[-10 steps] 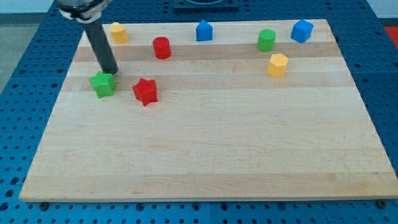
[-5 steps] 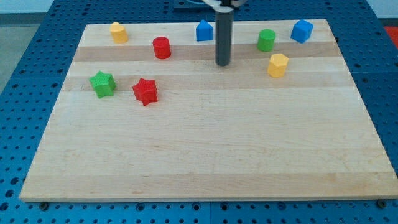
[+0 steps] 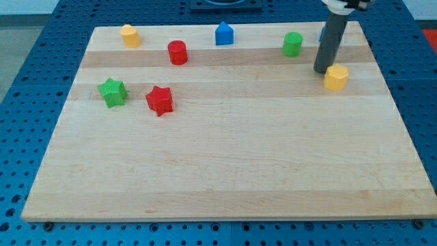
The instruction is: Move the yellow hexagon towards center right
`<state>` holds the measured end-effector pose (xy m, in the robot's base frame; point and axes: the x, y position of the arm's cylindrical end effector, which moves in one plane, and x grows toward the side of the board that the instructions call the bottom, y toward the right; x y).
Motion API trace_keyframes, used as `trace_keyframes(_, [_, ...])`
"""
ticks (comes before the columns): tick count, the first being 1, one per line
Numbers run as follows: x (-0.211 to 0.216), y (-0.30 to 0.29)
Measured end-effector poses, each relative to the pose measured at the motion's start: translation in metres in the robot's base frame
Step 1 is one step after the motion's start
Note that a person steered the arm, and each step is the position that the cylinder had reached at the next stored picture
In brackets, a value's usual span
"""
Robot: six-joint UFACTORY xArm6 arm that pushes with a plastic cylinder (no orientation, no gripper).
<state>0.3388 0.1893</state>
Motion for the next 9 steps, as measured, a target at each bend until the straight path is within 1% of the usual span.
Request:
trace_keyframes(1, [0.000, 0.011])
trace_keyframes(2, [0.001, 0.013])
trace_keyframes(3, [0.012, 0.013])
trace_keyframes(6, [0.015, 0.014])
trace_keyframes(9, [0.026, 0.014])
